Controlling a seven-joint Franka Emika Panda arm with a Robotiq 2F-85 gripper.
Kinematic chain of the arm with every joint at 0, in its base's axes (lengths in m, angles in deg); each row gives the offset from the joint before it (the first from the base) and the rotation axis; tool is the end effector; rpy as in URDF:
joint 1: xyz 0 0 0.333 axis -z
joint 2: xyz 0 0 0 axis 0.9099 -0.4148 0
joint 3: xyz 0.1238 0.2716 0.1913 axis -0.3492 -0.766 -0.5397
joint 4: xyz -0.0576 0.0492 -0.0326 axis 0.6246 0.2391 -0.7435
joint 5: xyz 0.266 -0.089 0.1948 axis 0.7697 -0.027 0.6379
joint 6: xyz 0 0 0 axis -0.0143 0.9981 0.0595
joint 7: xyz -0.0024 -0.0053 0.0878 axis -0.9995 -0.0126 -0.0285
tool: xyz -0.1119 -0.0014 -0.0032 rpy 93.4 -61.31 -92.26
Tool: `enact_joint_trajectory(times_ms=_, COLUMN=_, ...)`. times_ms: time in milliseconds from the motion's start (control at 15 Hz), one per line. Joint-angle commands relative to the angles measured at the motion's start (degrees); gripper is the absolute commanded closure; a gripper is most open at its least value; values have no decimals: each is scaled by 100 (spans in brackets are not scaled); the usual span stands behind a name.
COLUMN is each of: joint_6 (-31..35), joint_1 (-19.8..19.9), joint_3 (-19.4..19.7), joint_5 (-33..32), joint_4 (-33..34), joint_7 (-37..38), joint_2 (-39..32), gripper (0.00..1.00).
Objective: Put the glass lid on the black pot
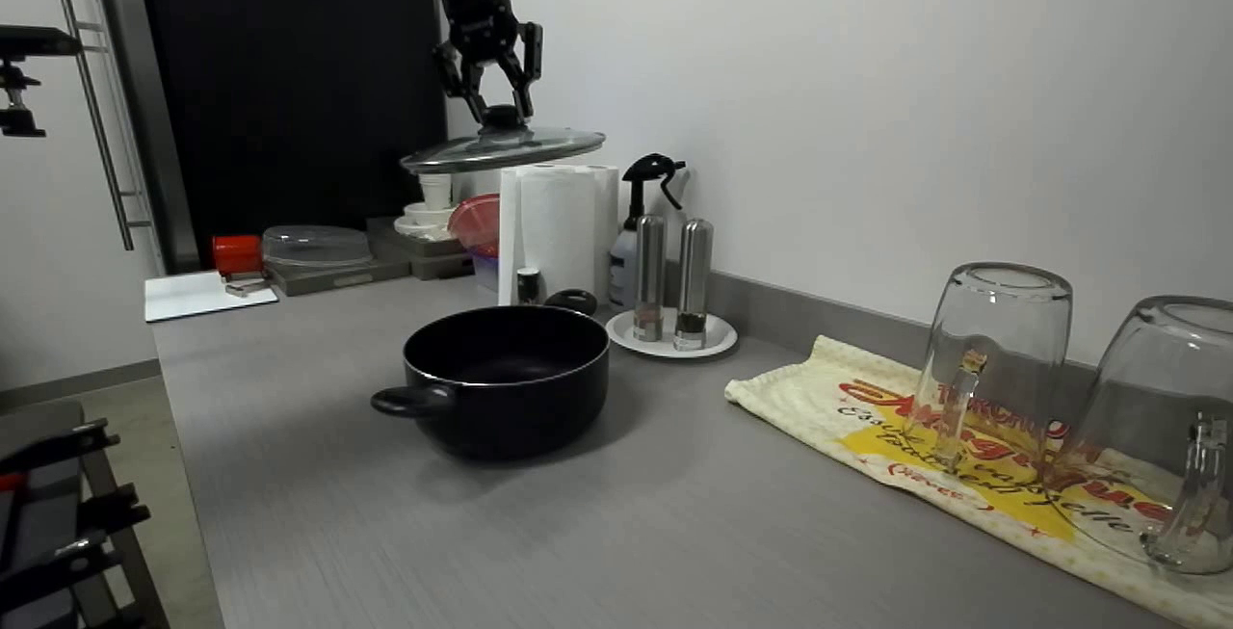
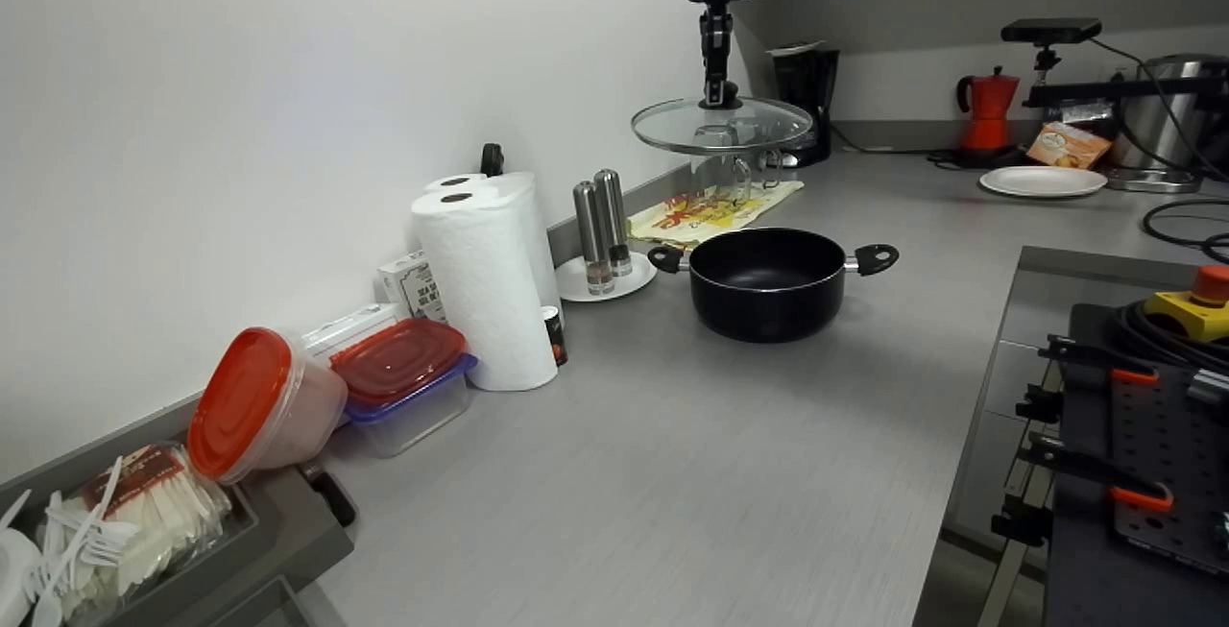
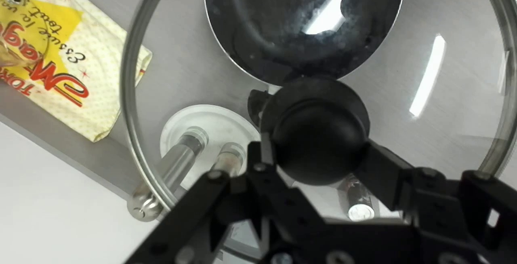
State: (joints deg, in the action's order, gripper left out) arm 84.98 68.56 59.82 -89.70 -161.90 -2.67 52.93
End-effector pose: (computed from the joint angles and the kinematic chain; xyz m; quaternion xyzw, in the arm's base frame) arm 0.5540 -0.0173 0.5353 0.9546 0.2728 0.0683 0.0986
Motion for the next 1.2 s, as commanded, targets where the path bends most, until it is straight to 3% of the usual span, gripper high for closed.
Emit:
enact_joint_trajectory(times_ms=0, joint_6=230, joint_1=-40, joint_3=160, joint_5=-178, joint_4=-661, joint_7=357, joint_2=431, gripper=74)
enact_joint_trajectory(times_ms=600, joint_6=924, joint_1=-18, joint_3=361, joint_5=-301, joint_4=-1611, joint_7=1023, joint_2=389, gripper=74)
enact_joint_trajectory(times_ms=1133, joint_6=1721, joint_1=64, joint_3=534, joint_5=-605, joint_4=-1424, joint_7=1263, joint_2=-409, gripper=74)
